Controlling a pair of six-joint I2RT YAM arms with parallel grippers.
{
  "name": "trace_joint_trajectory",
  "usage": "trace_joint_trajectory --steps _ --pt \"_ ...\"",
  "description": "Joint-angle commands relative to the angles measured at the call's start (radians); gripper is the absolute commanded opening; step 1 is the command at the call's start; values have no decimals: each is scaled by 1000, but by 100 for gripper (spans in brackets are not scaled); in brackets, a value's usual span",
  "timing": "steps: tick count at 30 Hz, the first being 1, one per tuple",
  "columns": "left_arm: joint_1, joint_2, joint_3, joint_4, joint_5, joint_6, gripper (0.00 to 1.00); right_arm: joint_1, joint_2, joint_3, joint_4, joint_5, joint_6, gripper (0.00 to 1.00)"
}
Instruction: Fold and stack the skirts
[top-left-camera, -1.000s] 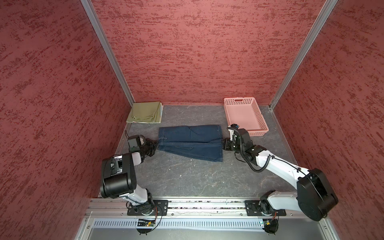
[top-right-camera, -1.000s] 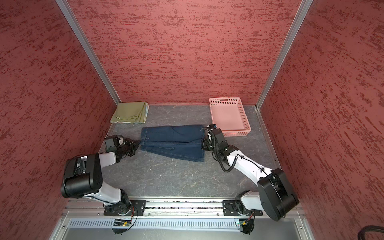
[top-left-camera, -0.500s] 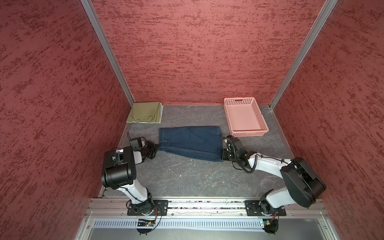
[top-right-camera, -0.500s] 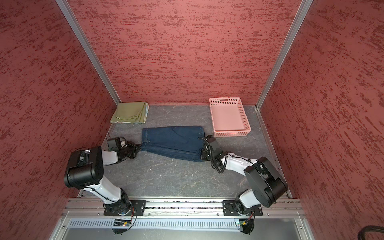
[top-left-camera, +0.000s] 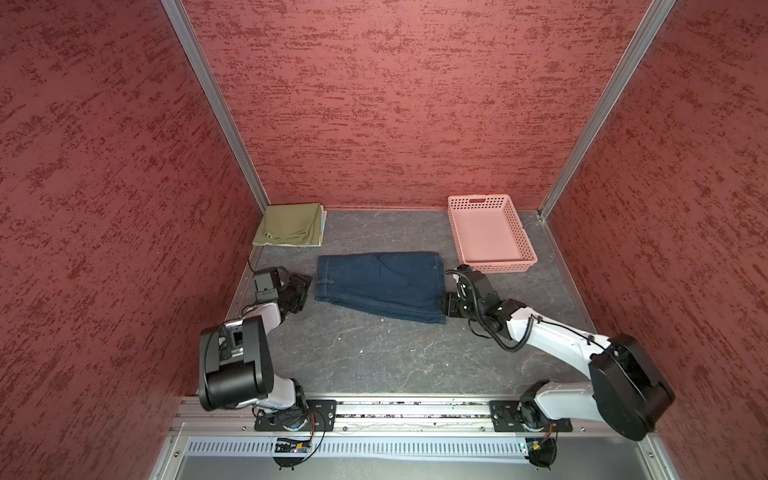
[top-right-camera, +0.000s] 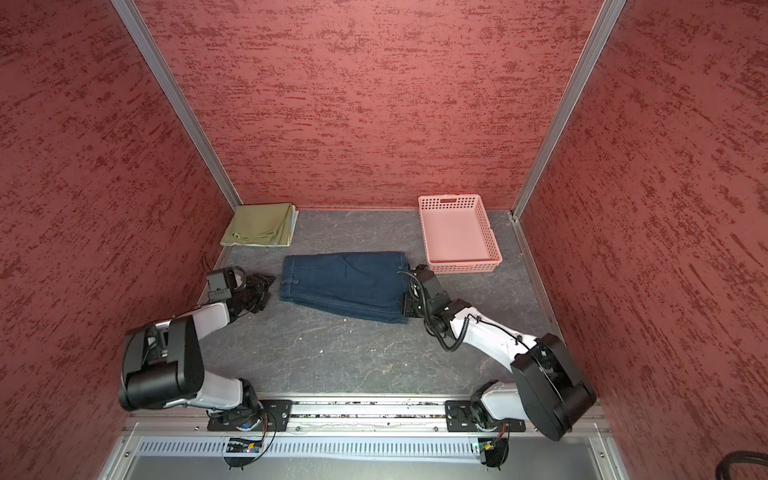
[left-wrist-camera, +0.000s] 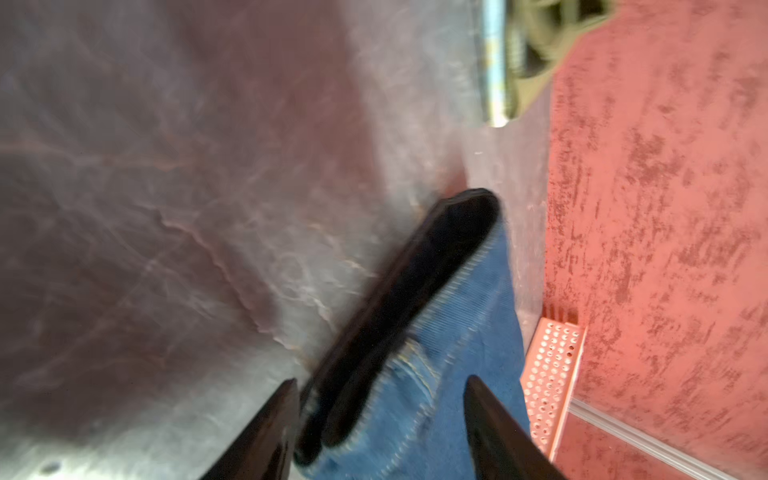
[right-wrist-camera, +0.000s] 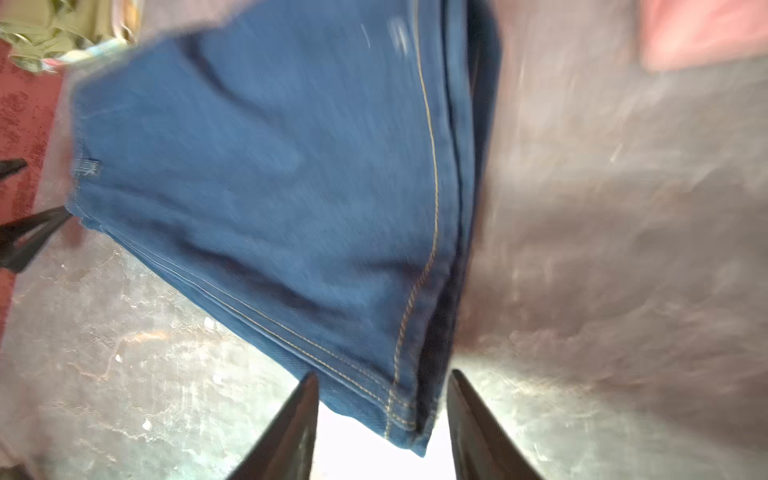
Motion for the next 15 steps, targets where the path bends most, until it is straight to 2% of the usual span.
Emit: trace_joint_trajectory --steps 1,5,10,15 --pt "-61 -107 77 -163 -168 122 72 -2 -12 121 -117 85 -42 62" --pt "-204 -92 203 -227 -240 275 75 -14 106 258 -122 59 -66 69" --pt "-329 116 402 -271 -197 373 77 -41 365 464 -88 -20 -78 73" --pt "-375 333 525 -285 -219 403 77 -53 608 661 -94 -38 -73 77"
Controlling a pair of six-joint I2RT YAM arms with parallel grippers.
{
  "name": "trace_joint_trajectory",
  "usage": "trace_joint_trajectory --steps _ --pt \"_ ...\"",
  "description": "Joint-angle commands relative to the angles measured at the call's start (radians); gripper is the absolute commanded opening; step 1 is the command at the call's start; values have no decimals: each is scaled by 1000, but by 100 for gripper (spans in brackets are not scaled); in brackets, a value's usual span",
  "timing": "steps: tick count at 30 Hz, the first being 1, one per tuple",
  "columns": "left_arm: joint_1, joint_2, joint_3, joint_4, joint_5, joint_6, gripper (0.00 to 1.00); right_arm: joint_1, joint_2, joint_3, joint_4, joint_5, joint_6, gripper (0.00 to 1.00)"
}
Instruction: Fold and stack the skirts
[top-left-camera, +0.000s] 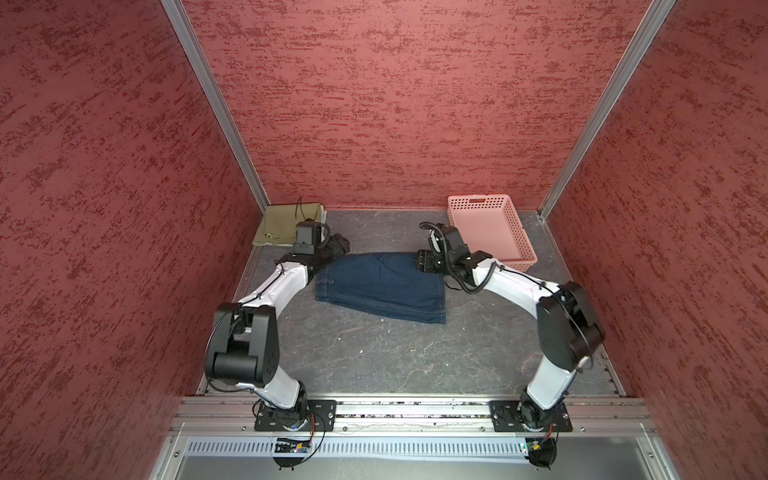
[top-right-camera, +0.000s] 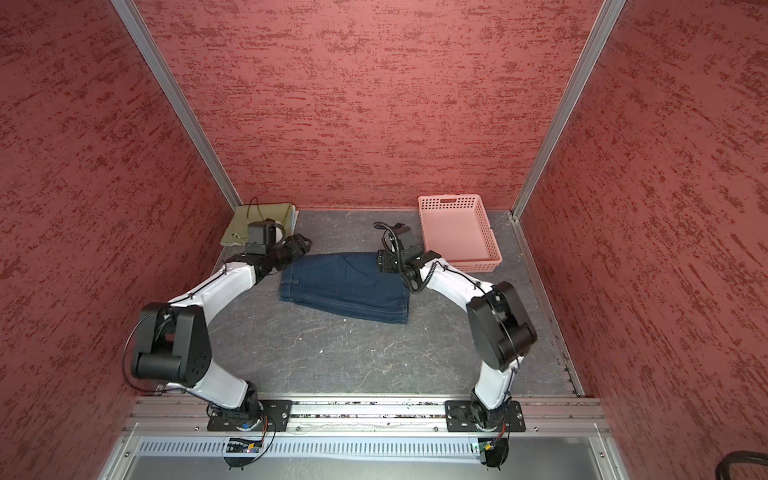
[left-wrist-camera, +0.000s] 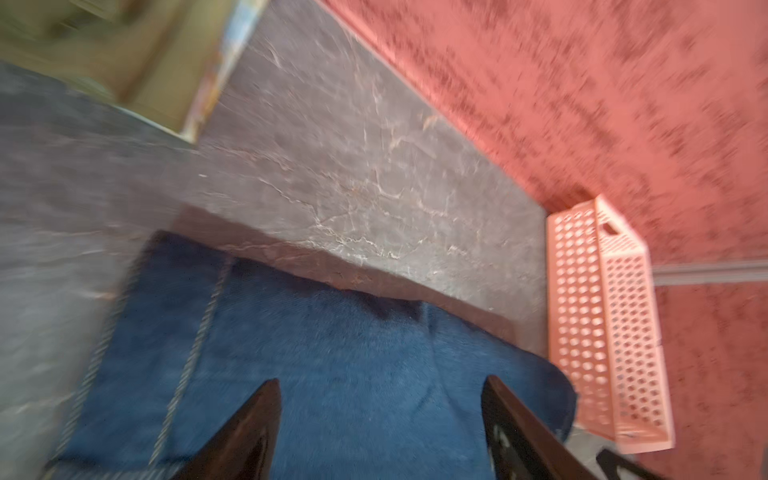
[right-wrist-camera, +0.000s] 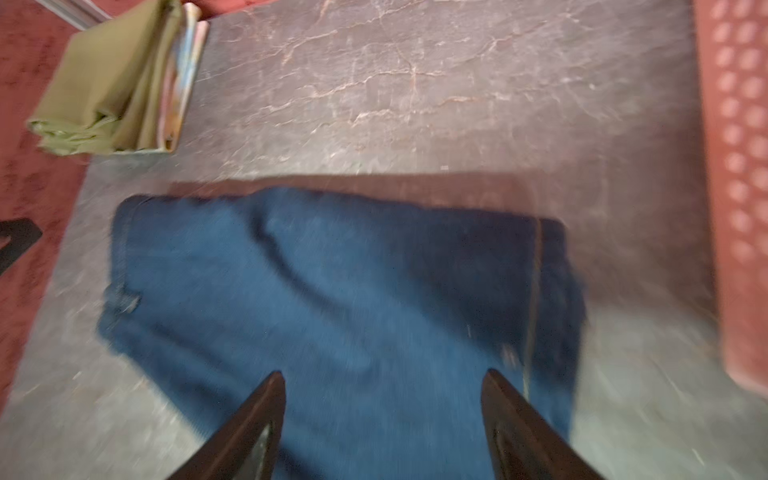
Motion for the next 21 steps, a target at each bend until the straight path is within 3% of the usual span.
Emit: trace_joint_trajectory --steps 1,10,11,15,21 --pt "-5 110 44 -73 -43 63 77 -16 96 78 -25 -13 23 78" --pt "60 212 -28 -115 -144 18 73 -118 166 -42 80 45 176 79" --pt "71 210 -36 -121 -136 5 70 -122 169 -46 81 48 176 80" --pt "80 185 -51 -149 -114 -45 70 -122 177 -36 84 35 169 80" --pt "83 108 -100 -72 -22 -78 79 -120 112 -2 76 39 77 81"
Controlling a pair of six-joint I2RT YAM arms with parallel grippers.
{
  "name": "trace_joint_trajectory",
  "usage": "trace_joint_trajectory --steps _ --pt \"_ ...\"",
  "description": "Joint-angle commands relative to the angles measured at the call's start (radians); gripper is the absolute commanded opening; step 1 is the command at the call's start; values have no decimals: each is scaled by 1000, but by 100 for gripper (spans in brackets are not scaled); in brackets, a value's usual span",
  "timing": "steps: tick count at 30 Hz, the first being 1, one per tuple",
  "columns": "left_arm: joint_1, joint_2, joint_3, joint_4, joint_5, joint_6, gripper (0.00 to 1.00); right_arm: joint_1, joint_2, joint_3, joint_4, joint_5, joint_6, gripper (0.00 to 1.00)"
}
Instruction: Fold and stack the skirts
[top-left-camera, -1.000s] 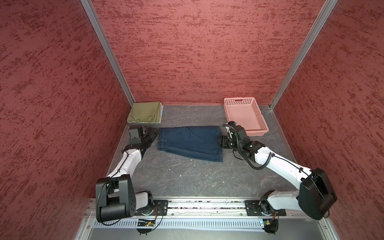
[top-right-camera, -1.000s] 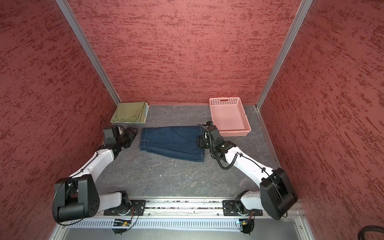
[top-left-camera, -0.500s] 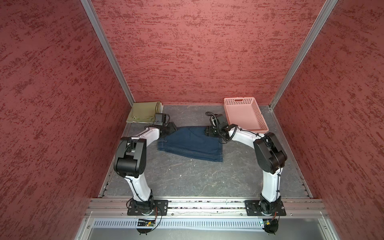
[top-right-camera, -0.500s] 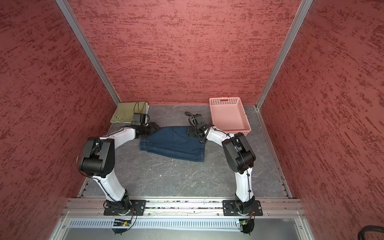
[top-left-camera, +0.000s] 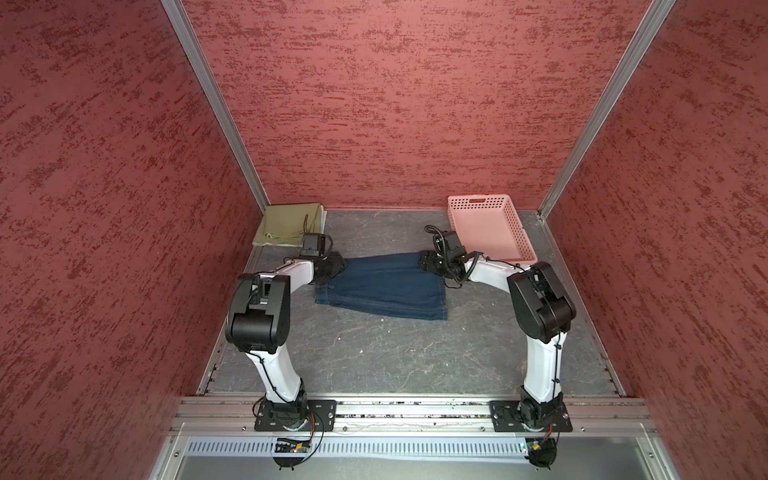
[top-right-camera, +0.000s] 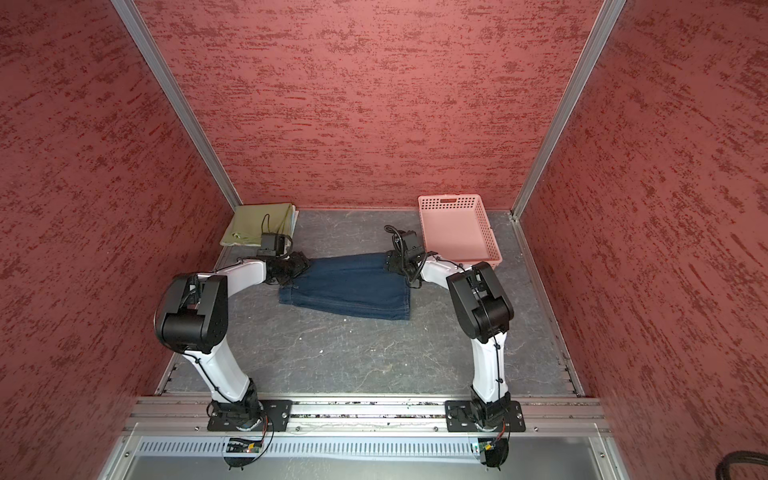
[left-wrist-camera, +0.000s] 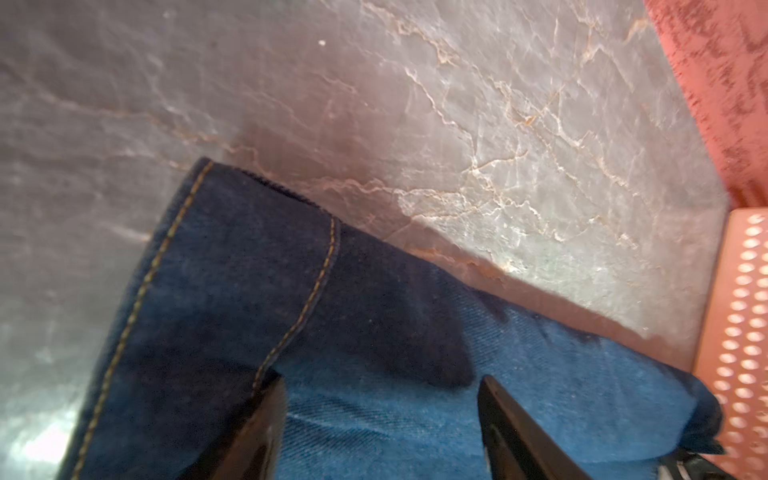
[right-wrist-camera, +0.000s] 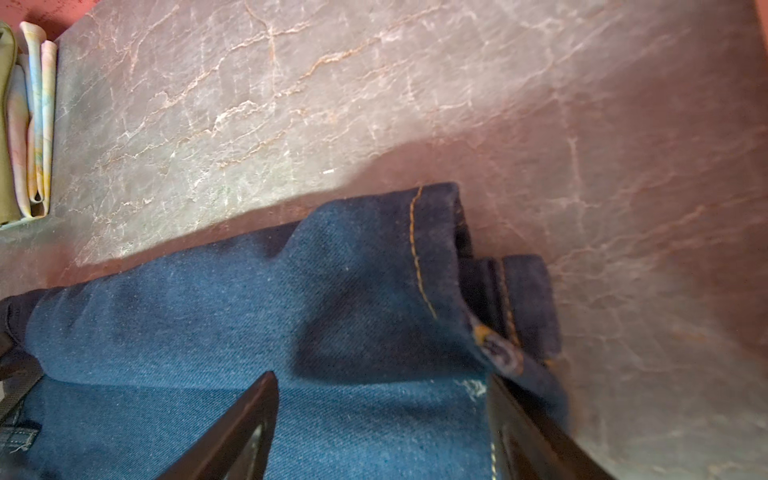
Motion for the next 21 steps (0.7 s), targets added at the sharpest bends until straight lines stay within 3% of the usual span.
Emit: trace_joint_trajectory --steps 1,9,21 --pt "24 -87 -72 -21 14 -27 81 -19 -70 16 -37 60 -65 81" --pt "46 -255 -64 -181 -3 47 85 -16 -192 6 -193 137 -146 83" --pt "90 -273 -120 -303 3 65 84 -15 -137 -31 -208 46 -114 83"
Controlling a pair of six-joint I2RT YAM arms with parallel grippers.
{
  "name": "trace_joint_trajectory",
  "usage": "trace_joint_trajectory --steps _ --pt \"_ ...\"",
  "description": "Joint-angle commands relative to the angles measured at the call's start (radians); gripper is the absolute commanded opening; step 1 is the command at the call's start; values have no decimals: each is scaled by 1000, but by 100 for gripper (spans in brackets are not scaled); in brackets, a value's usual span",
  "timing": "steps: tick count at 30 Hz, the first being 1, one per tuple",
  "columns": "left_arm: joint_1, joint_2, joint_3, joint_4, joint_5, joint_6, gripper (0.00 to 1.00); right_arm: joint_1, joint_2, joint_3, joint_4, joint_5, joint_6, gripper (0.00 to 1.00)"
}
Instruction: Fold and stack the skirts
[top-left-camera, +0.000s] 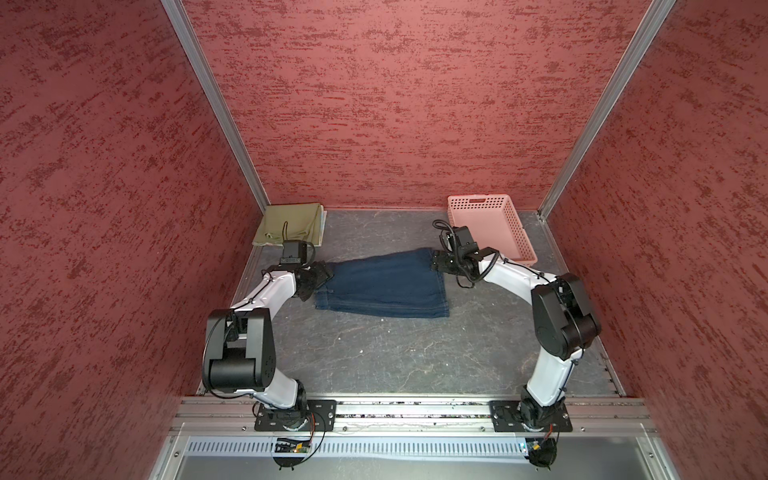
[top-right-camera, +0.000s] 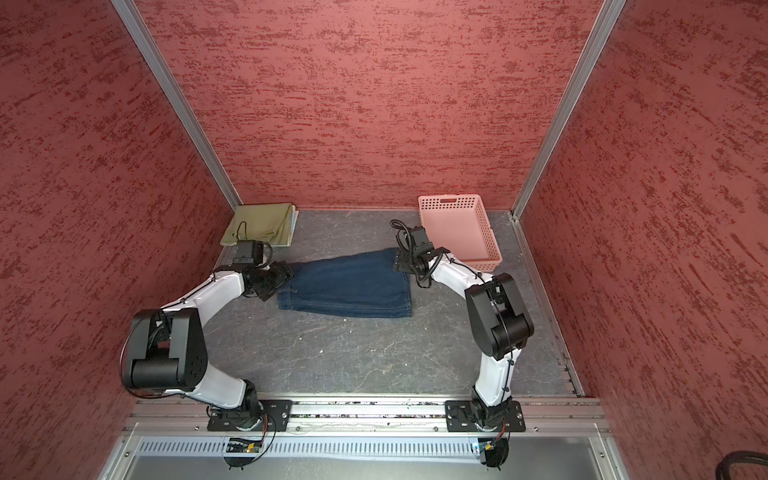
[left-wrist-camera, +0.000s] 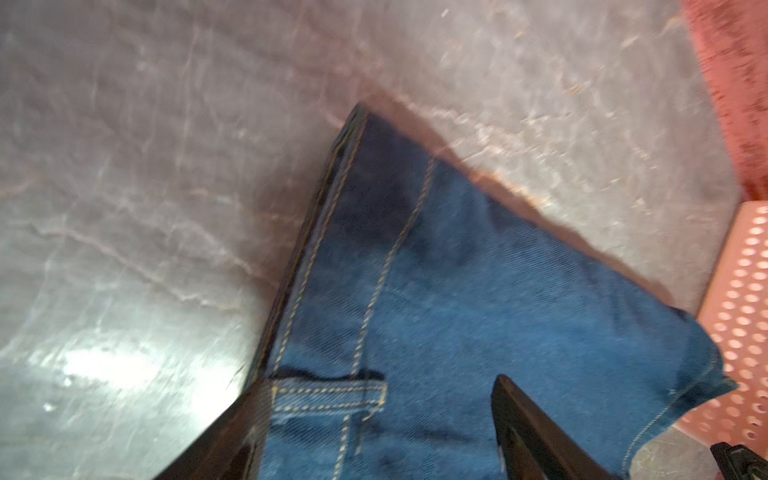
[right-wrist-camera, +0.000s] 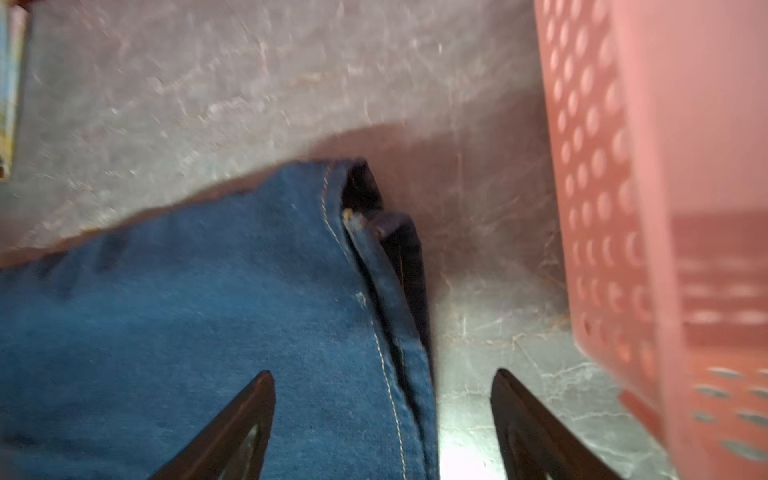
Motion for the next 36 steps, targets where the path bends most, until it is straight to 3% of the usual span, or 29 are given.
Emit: trace_joint_trajectory --steps 1,10,17,23,29,33,36 --pt "6 -6 -5 -45 -6 32 84 -1 33 10 -18 -32 9 83" --pt "37 77 27 -81 -49 88 84 0 106 28 -15 -84 -8 82" --pt "57 141 37 -39 -8 80 79 1 149 67 -39 -92 -39 81" --pt "39 160 38 -59 56 105 58 1 194 131 -67 -92 -72 81" --pt "14 124 3 -103 61 113 11 1 256 208 -85 -106 -97 81" --pt "22 32 -43 -129 29 91 3 1 283 251 -92 -117 -115 81" --pt "45 -26 -86 -133 38 63 3 1 310 289 -93 -140 -132 81"
